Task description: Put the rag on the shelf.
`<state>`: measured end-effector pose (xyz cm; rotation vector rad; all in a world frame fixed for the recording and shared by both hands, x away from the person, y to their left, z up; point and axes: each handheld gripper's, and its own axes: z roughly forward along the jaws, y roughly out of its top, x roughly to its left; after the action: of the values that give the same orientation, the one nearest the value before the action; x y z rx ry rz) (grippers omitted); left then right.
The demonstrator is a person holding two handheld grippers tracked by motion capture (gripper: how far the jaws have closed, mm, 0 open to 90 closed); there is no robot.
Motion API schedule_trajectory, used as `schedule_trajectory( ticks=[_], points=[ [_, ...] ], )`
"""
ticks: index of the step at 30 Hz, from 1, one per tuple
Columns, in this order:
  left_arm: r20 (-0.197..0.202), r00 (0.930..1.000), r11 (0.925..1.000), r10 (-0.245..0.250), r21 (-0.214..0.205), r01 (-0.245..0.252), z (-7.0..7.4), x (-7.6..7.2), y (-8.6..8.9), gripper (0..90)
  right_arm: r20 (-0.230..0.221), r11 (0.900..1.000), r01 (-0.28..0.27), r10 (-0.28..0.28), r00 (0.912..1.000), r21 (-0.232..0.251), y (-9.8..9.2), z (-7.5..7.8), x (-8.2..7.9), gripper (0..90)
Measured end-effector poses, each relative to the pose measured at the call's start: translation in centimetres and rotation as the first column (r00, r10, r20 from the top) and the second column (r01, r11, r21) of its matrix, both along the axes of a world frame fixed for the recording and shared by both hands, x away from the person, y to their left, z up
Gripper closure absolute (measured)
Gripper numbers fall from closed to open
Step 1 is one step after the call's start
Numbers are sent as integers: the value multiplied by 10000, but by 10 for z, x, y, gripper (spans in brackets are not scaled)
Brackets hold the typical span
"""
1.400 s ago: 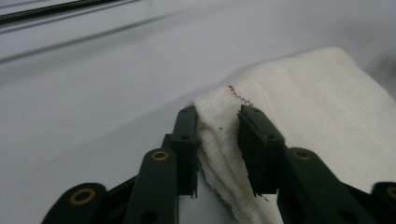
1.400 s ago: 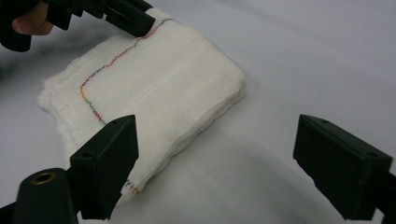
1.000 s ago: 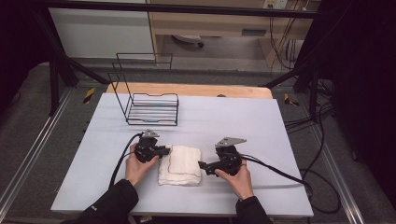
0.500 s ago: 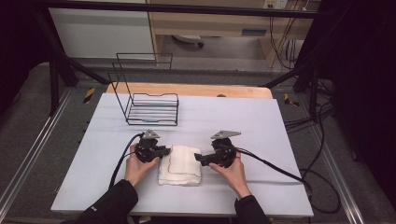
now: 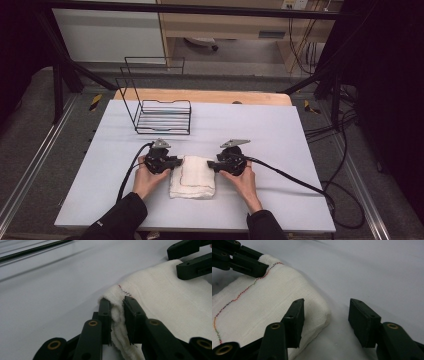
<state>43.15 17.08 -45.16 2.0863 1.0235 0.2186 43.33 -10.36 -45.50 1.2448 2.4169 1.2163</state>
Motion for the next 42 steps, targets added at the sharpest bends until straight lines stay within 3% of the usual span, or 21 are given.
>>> schedule_trajectory(
  ticks=[2,5,7,12,16,22,23,31,37,42],
  points=[
    [37,10000,10000,-10,42,9,0,0,0,758,23,10000,-73,73,10000,15,0,0,0,528],
    [24,10000,10000,-16,19,16,0,0,0,758,-144,9994,-310,312,9994,154,3,-1,-1,646],
    [10,10000,10000,-10,6,10,0,0,0,757,-203,9992,-345,350,9992,222,3,-1,-1,657],
    [-15,10000,10000,76,-51,-76,0,-1,1,766,-757,9981,-184,228,9969,594,3,0,1,764],
    [-278,9994,9994,191,-284,-199,1,0,2,792,-763,9977,-96,147,9970,666,3,0,-1,805],
    [-285,9993,9977,261,-621,-279,6,0,7,810,-497,9972,-38,76,9987,746,2,5,-5,824],
    [-143,9995,9957,274,-879,-286,11,-3,9,811,-367,9969,-59,88,9993,781,1,7,-6,825],
    [698,9974,9940,190,-1090,-113,29,-14,11,814,189,9905,-76,50,9998,1370,-4,26,-17,827],
    [1036,9944,9904,190,-1378,-46,40,-23,13,815,651,9846,-215,103,9978,1735,-8,38,-25,828],
    [1420,9896,9901,241,-1404,-39,49,-31,13,816,1156,9851,-408,215,9931,1672,-8,49,-32,828]
  ],
)
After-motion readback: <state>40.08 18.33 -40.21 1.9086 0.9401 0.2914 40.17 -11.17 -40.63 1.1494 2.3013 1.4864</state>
